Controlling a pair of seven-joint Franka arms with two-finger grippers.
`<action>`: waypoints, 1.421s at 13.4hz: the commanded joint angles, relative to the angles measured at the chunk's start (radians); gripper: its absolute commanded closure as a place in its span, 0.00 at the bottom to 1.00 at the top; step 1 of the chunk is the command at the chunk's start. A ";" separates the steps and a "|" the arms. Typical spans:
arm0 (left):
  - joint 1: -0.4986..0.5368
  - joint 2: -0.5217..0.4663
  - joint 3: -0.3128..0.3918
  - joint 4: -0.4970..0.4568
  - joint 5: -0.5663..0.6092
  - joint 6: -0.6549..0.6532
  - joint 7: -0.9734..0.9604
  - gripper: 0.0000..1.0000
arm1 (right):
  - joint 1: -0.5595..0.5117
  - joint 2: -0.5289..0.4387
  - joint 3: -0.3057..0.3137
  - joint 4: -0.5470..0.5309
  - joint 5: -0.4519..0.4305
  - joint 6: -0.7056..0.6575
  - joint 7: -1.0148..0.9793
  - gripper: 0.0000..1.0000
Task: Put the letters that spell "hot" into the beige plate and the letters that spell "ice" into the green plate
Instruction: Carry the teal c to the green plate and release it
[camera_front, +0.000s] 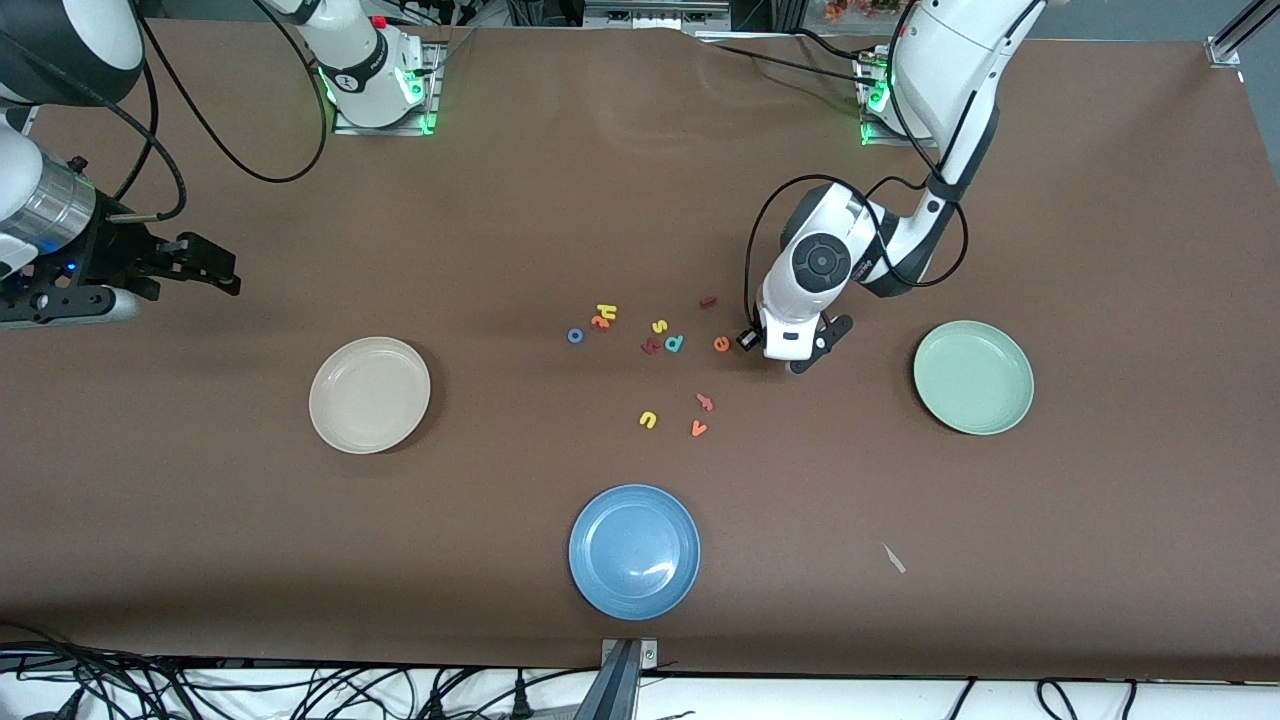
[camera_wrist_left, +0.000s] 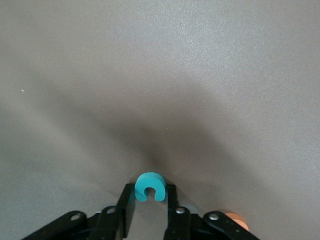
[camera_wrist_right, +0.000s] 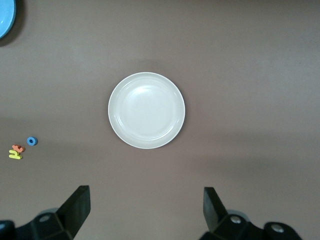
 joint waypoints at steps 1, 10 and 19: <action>-0.005 0.004 0.010 -0.010 0.028 -0.003 -0.010 0.85 | 0.000 0.019 -0.003 0.018 0.005 -0.016 0.003 0.00; 0.119 -0.122 0.008 0.019 0.057 -0.170 0.189 0.92 | 0.006 0.019 -0.002 0.018 -0.007 -0.034 0.014 0.00; 0.489 -0.180 0.013 0.024 0.169 -0.394 0.812 0.92 | 0.031 0.028 0.002 0.018 -0.089 0.017 0.038 0.00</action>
